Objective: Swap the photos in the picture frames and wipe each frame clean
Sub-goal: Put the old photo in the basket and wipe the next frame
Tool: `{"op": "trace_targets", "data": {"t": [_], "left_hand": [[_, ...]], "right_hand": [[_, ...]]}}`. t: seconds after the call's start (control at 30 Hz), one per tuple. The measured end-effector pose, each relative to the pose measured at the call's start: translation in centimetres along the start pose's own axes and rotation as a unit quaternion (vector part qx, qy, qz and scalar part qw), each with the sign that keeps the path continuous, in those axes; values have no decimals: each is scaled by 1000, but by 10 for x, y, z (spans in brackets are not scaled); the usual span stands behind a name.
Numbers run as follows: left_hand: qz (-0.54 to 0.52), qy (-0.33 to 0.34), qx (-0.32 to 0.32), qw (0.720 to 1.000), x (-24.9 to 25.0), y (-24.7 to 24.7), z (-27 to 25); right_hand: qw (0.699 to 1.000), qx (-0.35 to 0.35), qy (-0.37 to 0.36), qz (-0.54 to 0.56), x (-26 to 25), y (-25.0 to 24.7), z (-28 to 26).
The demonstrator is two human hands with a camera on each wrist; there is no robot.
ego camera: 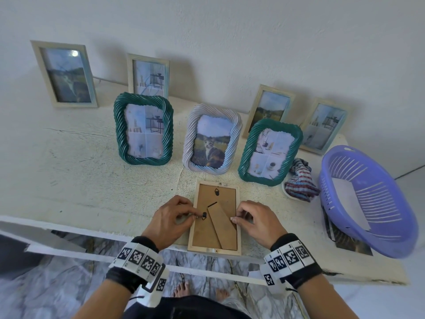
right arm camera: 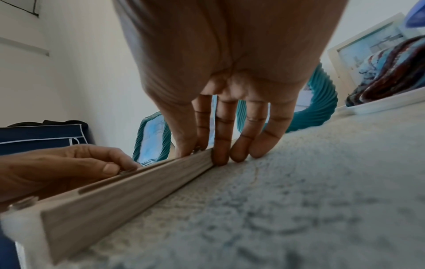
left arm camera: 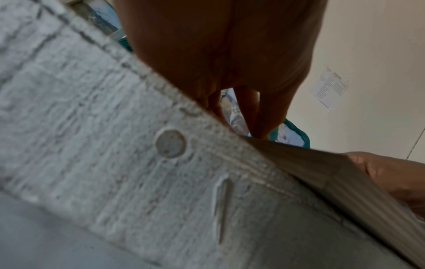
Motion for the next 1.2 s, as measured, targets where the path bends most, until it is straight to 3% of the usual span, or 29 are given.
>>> {"op": "trace_targets", "data": {"t": [0.17,0.3,0.5,0.87,1.2], "left_hand": [[-9,7,11,1000,1,0,0],[1,8,17,1000,2,-1,0],[4,4,17,1000,3,-2,-1],[-1,2,11,1000,2,-1,-1],[8,13,10,1000,2,0,-1]], "right_hand": [[1000,-15,8,-25,0,-2,2],[998,29,6,-61,-7,-12,16],[996,-13,30,-83,-10,2,44],[997,-29,72,-23,-3,8,40],[997,-59,59,-8,-4,6,28]]}}
Point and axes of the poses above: each hand's wrist, its own z-axis towards the middle knuckle, its own y-axis out of the palm, x = y × z, the point moved 10 cm from there along z, towards the middle knuckle, and after that the axes turned 10 degrees about x, right-handed, at the moved point
